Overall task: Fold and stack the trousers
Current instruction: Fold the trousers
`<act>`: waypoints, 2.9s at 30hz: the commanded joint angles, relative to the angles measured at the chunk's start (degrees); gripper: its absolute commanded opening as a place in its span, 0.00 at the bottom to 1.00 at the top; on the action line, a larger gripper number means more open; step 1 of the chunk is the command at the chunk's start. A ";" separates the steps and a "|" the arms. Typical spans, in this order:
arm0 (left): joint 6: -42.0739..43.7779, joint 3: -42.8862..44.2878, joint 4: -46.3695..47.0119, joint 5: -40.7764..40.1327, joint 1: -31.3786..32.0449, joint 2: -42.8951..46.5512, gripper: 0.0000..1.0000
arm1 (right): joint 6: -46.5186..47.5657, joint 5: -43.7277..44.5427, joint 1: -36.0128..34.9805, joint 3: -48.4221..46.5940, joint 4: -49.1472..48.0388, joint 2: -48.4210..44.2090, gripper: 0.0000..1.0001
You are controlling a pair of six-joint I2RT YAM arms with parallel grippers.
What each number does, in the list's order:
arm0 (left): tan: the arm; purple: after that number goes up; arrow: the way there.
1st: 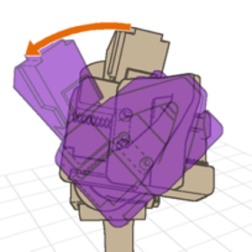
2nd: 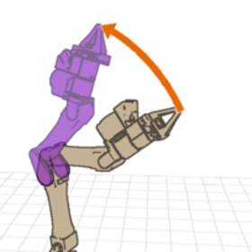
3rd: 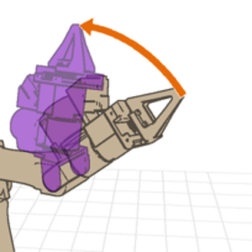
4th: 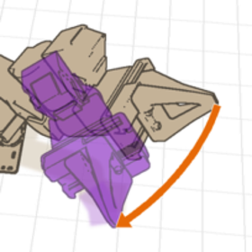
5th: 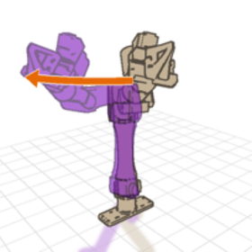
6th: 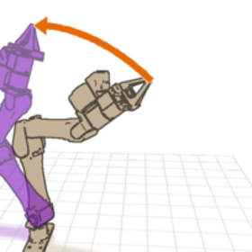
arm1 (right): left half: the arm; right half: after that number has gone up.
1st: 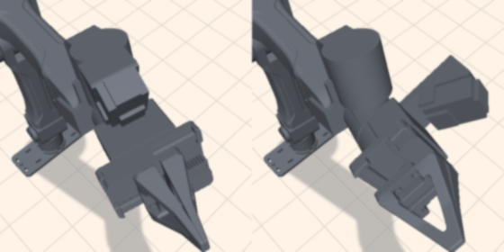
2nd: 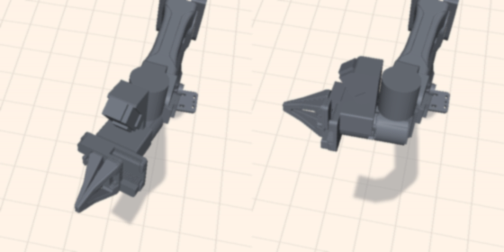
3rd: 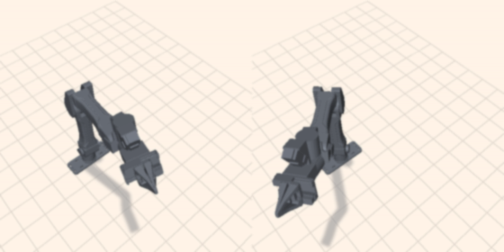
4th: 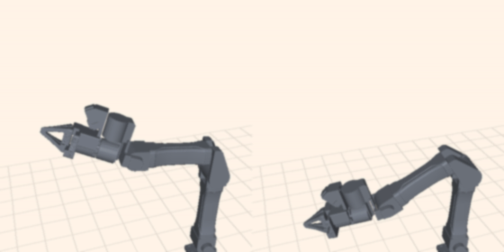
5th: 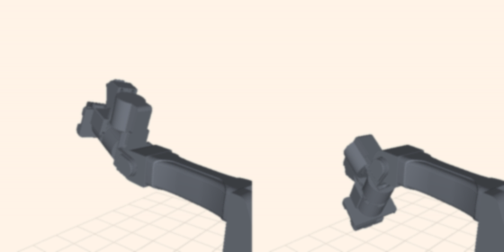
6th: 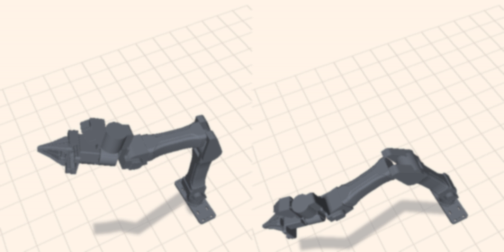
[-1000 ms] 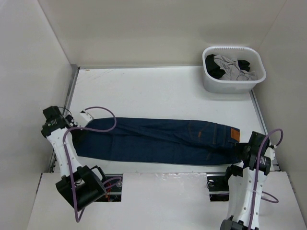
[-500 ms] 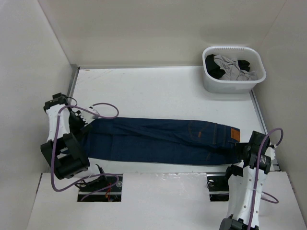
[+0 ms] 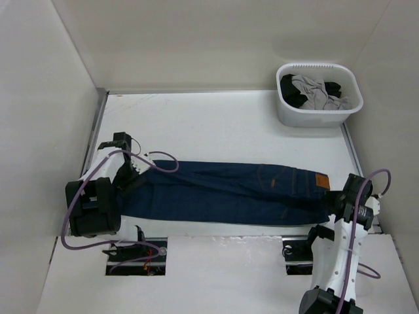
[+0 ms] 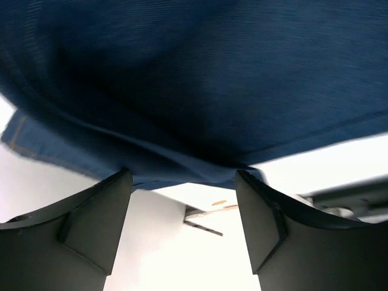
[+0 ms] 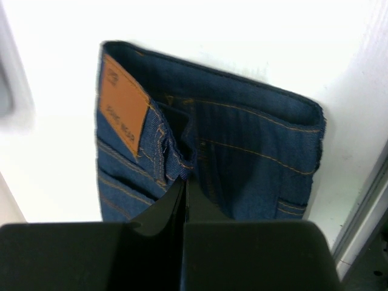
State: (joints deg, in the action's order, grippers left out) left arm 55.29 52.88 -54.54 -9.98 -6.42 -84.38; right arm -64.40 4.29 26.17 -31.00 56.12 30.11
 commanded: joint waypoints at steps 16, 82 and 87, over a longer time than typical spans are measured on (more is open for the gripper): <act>-10.38 3.72 -7.51 0.92 5.66 -8.87 0.49 | 0.94 3.00 1.56 -5.82 -5.05 1.36 0.01; 11.35 8.45 29.67 1.45 -5.23 -19.32 0.62 | -5.75 9.94 -31.23 -25.31 -14.11 58.55 0.55; 3.79 16.10 28.45 3.03 -4.71 -24.16 0.62 | 0.14 12.58 -28.86 -39.37 -15.25 70.07 0.55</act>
State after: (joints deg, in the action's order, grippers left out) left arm 66.52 65.67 -27.55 -11.75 -11.35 -105.41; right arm -70.32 12.49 -4.12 -63.86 43.18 96.77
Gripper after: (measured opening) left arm 0.621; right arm 0.549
